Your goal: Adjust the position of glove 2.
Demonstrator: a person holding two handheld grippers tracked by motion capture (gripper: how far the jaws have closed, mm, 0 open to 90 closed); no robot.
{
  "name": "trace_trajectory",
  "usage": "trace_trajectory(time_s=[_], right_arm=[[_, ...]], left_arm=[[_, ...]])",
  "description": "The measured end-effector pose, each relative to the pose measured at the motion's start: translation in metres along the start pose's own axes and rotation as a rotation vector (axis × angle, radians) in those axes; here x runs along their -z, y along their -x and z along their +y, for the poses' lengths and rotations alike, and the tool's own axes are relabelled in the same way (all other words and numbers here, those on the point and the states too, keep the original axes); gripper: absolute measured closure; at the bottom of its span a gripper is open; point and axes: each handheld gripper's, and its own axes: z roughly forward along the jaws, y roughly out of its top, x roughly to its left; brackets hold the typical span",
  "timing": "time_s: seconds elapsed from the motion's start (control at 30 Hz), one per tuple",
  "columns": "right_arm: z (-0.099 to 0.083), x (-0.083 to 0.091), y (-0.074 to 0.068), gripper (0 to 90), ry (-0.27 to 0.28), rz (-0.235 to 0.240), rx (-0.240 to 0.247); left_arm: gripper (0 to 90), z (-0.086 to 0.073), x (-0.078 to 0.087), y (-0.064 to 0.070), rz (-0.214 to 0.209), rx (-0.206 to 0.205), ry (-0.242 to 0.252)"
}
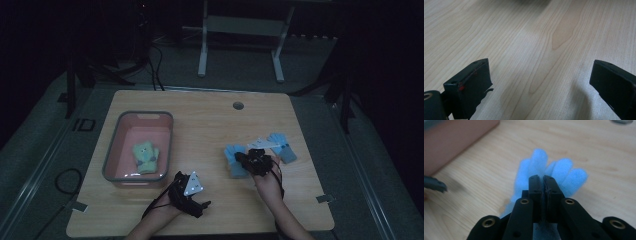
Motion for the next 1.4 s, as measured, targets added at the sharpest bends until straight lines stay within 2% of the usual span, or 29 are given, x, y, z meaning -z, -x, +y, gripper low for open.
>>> trace_trajectory(time_s=[0.13,0.27,0.37,0.57,0.7,0.8,0.9,1.0,1.17,1.33,1.4], right_arm=[[-0.011,-0.015,-0.001,85.5,-0.045,0.009,-0.004],[-0.019,-0.026,-0.004,84.2,-0.066,-0.006,0.008],[-0.026,-0.034,-0.003,78.0,-0.086,-0.009,0.014],[-0.028,-0.038,-0.006,62.4,-0.059,-0.025,0.039],[-0.024,-0.036,-0.007,61.3,-0.061,-0.018,0.037],[-0.017,-0.021,-0.002,61.8,-0.014,-0.017,0.064],[-0.011,-0.006,0.01,64.4,0.023,-0.029,0.072],[-0.008,0.01,0.033,66.4,0.041,-0.047,0.073],[-0.009,0.032,0.068,66.9,0.045,-0.067,0.099],[-0.013,0.047,0.1,68.6,0.042,-0.072,0.105],[-0.016,0.051,0.113,69.9,0.044,-0.069,0.093]], left_arm=[[3.7,0.0,0.0,-0.001,-0.001,0.004,0.007],[3.7,0.0,0.0,0.0,-0.001,0.001,0.005],[3.8,0.0,0.0,0.0,-0.003,-0.001,0.002],[3.8,0.0,0.0,0.001,-0.005,-0.003,0.002],[3.7,0.0,0.0,0.001,-0.009,-0.005,0.004],[3.7,0.0,0.0,0.0,-0.009,-0.003,0.006],[3.8,-0.001,0.0,0.0,-0.009,-0.004,0.007],[3.8,0.0,0.0,0.001,-0.01,-0.007,0.005],[3.7,0.0,0.0,0.001,-0.01,-0.007,0.002],[3.8,0.0,0.0,0.0,-0.01,0.0,0.005],[3.8,0.0,0.0,0.001,-0.007,-0.001,0.007]])
